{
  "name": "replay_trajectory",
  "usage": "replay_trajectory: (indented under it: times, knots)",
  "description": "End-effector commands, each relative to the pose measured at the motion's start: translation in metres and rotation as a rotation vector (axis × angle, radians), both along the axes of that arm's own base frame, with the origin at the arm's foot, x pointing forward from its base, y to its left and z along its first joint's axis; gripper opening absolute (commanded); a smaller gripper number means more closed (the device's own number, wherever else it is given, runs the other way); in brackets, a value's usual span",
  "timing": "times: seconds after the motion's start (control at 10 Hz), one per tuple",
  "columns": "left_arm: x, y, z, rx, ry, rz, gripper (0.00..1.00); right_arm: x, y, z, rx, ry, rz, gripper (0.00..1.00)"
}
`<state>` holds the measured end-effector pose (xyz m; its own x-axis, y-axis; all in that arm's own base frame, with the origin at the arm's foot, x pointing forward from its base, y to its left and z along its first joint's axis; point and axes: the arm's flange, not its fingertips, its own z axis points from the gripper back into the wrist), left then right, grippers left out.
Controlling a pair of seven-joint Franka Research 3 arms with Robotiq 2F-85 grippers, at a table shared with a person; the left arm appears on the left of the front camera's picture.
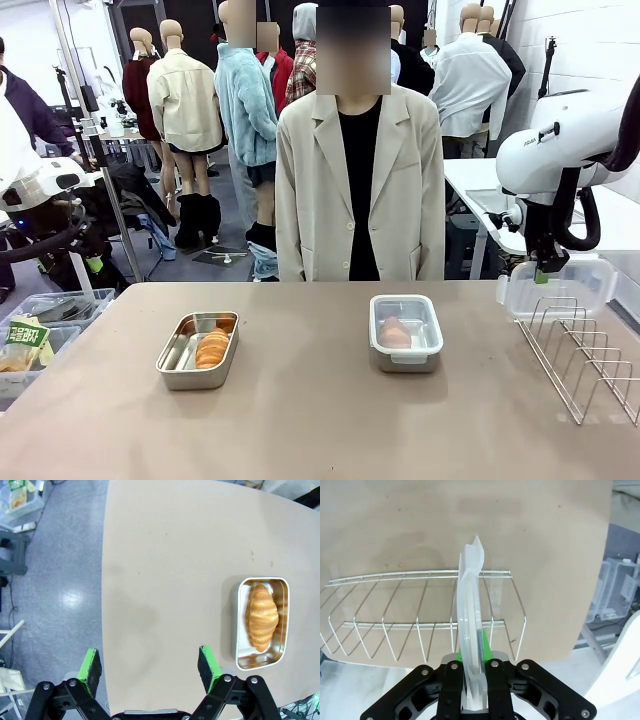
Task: Place the bread in airtight containers.
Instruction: Pick up one Airtight Container lid and hand it to the human, then release when the human grabs the Airtight Container lid.
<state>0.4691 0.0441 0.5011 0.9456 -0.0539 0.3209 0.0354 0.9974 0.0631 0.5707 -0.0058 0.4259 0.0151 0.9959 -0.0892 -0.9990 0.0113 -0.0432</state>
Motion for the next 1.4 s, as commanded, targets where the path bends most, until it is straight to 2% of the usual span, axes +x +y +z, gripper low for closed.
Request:
replay_trajectory:
  times: [0.0,0.2,0.3,0.4,0.7,0.8,1.0,1.2,1.3]
  knots:
    - [-0.001,0.000,0.001,0.003,-0.003,0.016,1.00,-0.003,0.004,0.012,-0.039,-0.014,-0.003,0.00]
    - [-0.001,0.000,0.001,0.003,-0.003,0.016,1.00,-0.004,0.007,0.022,-0.064,-0.033,0.006,0.00]
    - [-0.001,0.000,0.001,0.003,-0.003,0.016,1.00,-0.013,0.011,0.038,-0.078,-0.078,0.045,0.00]
    - [-0.001,0.000,0.001,0.003,-0.003,0.016,1.00,-0.028,0.016,0.062,-0.079,-0.161,0.102,0.00]
    - [-0.001,0.000,0.001,0.003,-0.003,0.016,1.00,-0.070,0.051,0.136,-0.087,-0.482,0.256,0.00]
    - [-0.001,0.000,0.001,0.003,-0.003,0.016,1.00,-0.070,0.065,0.150,-0.069,-0.529,0.290,0.00]
    - [-0.001,0.000,0.001,0.003,-0.003,0.016,1.00,-0.052,0.106,0.171,0.002,-0.602,0.372,0.00]
    - [-0.001,0.000,0.001,0.003,-0.003,0.016,1.00,-0.021,0.144,0.175,0.162,-0.614,0.383,0.00]
    - [-0.001,0.000,0.001,0.003,-0.003,0.016,1.00,-0.007,0.162,0.172,0.181,-0.618,0.345,0.00]
